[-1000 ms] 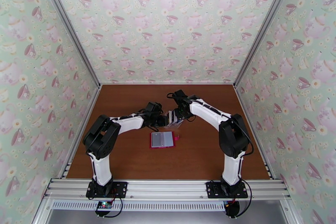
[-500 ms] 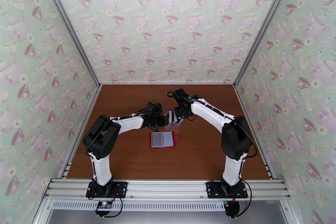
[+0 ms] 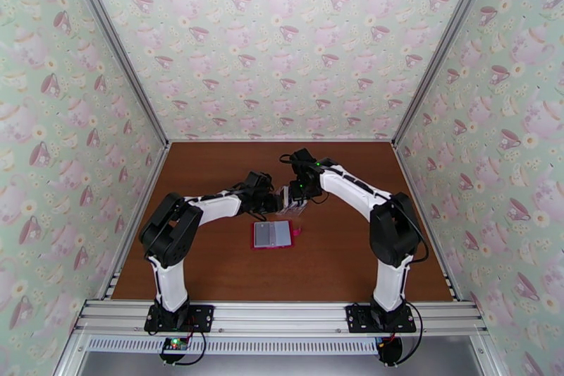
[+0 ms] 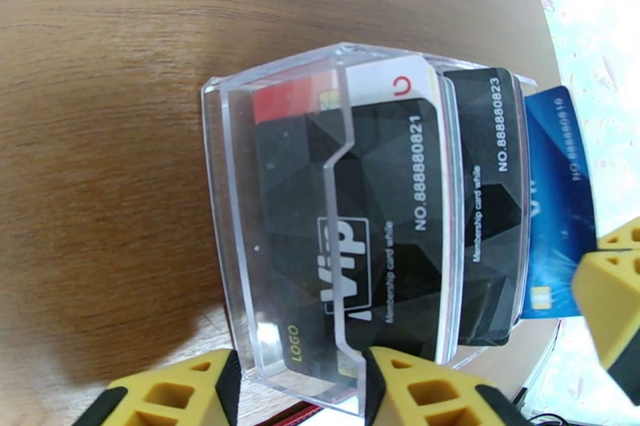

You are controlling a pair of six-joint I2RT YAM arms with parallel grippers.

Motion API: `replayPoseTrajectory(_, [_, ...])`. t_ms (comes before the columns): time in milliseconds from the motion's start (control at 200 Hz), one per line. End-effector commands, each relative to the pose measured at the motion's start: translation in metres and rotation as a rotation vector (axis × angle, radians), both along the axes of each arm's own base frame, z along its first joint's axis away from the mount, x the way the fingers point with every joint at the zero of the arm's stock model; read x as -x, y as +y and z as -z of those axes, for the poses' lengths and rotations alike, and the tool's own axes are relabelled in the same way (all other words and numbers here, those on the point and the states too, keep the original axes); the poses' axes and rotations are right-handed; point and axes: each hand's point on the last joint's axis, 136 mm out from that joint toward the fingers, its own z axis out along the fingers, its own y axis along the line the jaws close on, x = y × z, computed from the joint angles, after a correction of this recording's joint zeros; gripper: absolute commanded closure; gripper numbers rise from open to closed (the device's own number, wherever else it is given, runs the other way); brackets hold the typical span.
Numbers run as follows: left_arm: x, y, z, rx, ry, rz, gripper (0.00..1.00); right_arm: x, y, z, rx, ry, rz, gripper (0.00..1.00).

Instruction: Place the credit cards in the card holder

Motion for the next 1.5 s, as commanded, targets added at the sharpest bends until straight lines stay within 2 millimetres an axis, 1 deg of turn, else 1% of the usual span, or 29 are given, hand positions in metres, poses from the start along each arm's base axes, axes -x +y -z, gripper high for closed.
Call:
replayPoseTrajectory(0, [0.013,0.01,0.012,-0.064,0.061,-0.005,0.54,0.006,0.005,0.02,-0.018,0.069,0.002,0.94])
replayPoseTrajectory(115, [0.013,0.01,0.012,-0.062,0.062,-0.004,0.54,0.004,0.006,0.023,-0.021,0.073,0.008,0.9])
replayPoseTrajectory(285, [0.014,0.01,0.015,-0.065,0.067,-0.002,0.53,-0.002,0.006,0.021,-0.019,0.069,0.018,0.81])
replayPoseTrajectory(391, [0.013,0.009,0.015,-0.061,0.069,0.0,0.53,-0.008,0.006,0.019,-0.021,0.064,0.026,0.79])
replayPoseTrajectory(596, [0.013,0.009,0.015,-0.061,0.069,0.0,0.53,-0.021,0.006,0.013,-0.025,0.051,0.048,0.79])
replayPoseTrajectory(902, [0.014,0.008,0.016,-0.056,0.07,-0.001,0.53,-0.03,0.0,0.014,-0.025,0.051,0.075,0.8])
replayPoseTrajectory(1082, [0.014,0.008,0.017,-0.053,0.072,0.001,0.53,-0.031,-0.001,0.013,-0.03,0.05,0.087,0.85])
replayPoseTrajectory(1252, [0.014,0.007,0.015,-0.051,0.07,0.0,0.53,-0.034,-0.002,0.006,-0.037,0.033,0.102,0.86])
replayPoseTrajectory(1392, [0.013,0.006,0.012,-0.045,0.066,0.0,0.53,-0.034,-0.001,-0.001,-0.054,0.024,0.117,0.91])
replayPoseTrajectory(1493, [0.011,0.005,0.008,-0.044,0.06,0.001,0.53,-0.033,-0.003,-0.013,-0.076,-0.002,0.135,0.95])
